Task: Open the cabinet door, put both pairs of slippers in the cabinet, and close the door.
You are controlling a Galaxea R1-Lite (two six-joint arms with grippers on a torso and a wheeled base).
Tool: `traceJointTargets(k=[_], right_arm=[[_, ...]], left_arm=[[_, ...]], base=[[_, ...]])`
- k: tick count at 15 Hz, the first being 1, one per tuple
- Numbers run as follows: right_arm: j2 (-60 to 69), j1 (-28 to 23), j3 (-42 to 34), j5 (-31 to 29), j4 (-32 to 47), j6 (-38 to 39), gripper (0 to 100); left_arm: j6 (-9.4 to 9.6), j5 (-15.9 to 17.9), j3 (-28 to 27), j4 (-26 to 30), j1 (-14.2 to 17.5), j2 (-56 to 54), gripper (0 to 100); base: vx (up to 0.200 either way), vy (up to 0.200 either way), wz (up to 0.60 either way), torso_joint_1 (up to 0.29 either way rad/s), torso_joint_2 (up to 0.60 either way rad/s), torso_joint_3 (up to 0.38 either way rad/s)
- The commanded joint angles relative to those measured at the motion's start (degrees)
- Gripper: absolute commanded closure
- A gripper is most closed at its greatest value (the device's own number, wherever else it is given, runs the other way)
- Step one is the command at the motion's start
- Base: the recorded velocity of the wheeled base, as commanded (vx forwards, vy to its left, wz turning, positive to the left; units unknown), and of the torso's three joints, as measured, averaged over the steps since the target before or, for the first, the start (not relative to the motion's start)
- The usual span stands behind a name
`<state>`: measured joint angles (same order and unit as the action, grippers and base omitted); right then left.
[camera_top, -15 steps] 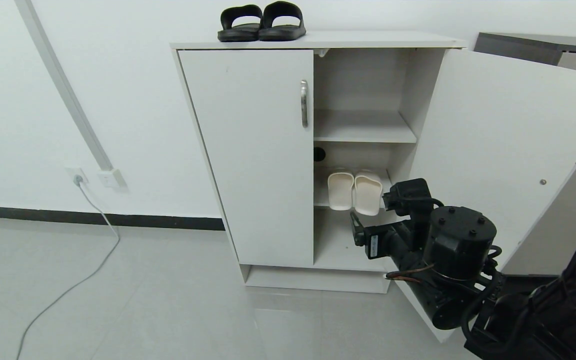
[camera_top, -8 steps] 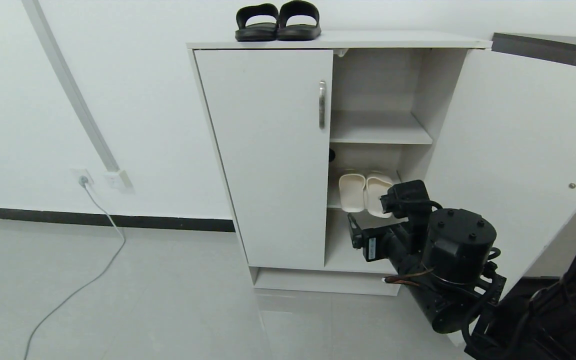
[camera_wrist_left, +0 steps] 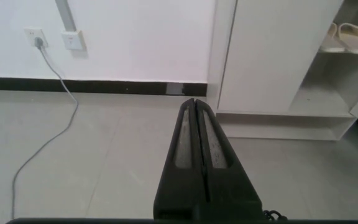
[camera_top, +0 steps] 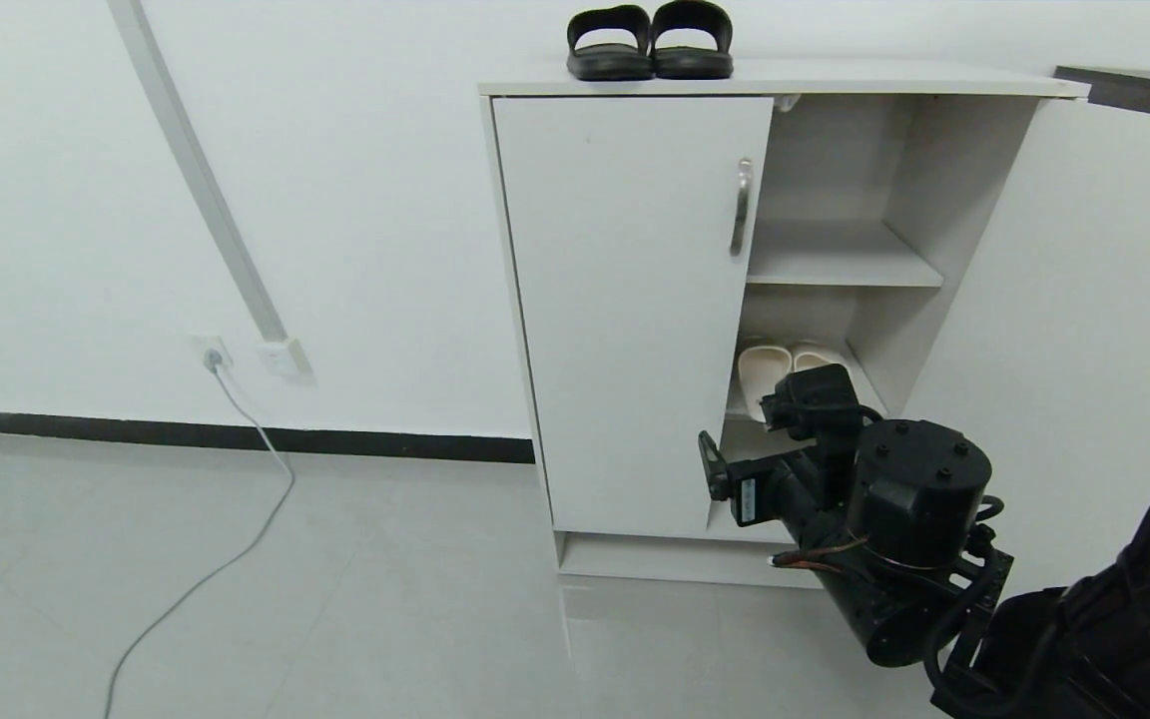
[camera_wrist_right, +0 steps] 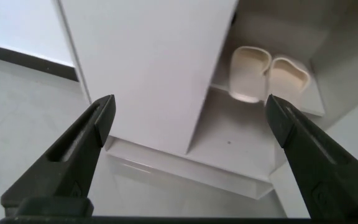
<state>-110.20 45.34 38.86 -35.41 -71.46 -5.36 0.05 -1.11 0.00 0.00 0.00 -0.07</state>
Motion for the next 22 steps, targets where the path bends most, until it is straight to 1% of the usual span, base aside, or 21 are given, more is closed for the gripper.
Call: traceJointTargets(k=[1, 22], right_arm=[[-0.10, 0.01, 0.07, 0.08, -0.08, 0.00, 0], [-0.80, 0.01, -0.46, 0.26, 0.18, -0.79, 0]], left_arm=[[-0.05, -0.03, 0.00, 0.00, 0.00, 0.07, 100], [-0.14, -0.12, 0.00, 0.00, 0.00, 0.07, 100]], base=[[0.000, 0.000, 0.00, 0.000, 0.00, 0.000], [0.000, 0.000, 0.00, 0.000, 0.00, 0.000]])
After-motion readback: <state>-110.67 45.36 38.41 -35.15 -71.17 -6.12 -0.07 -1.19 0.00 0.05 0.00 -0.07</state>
